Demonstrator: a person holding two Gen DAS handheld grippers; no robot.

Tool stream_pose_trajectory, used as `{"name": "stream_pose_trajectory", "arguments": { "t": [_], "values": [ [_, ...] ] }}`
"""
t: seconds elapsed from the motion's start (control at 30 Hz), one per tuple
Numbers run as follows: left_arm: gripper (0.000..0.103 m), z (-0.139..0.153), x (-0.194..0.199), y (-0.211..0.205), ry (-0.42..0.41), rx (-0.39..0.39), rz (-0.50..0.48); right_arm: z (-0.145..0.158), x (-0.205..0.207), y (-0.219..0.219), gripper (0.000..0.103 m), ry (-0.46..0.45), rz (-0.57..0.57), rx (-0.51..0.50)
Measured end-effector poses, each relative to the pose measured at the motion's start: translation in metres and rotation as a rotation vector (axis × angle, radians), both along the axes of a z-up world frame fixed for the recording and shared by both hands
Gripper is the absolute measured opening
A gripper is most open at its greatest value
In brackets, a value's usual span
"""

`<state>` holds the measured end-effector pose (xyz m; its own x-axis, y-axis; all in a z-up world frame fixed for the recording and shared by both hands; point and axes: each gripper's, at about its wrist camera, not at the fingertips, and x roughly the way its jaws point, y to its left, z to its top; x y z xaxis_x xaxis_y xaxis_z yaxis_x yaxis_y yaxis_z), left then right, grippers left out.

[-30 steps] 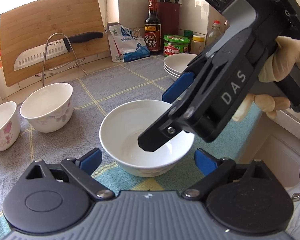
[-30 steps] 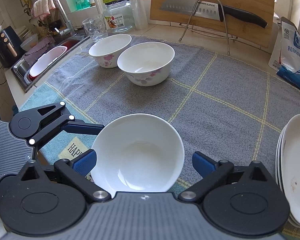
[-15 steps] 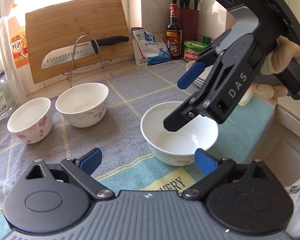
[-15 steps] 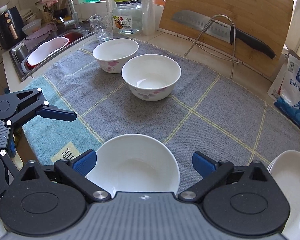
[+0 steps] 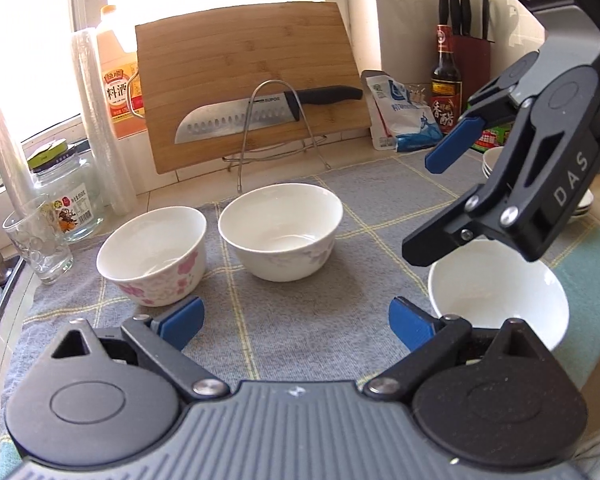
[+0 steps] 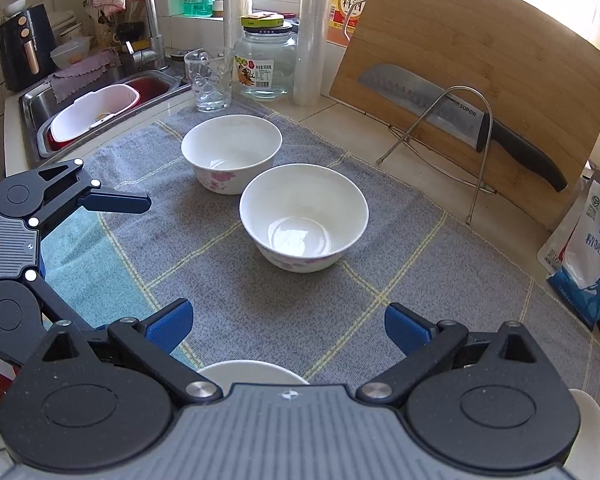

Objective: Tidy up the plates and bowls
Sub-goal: 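Move the right tool back to the next white floral bowl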

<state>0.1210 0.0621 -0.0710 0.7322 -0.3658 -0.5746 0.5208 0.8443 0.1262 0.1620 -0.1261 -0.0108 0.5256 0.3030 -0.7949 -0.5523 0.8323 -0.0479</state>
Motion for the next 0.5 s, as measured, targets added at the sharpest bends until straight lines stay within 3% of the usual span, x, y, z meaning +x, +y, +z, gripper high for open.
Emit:
{"name": "stream_pose_trajectory", "arguments": {
  "t": [0.5],
  "values": [
    [0.099,-0.015,0.050,-0.018,0.000,-0.017,0.039,-0.005,0.053,0.009,0.103,0.012,0.052,0.013]
  ]
}}
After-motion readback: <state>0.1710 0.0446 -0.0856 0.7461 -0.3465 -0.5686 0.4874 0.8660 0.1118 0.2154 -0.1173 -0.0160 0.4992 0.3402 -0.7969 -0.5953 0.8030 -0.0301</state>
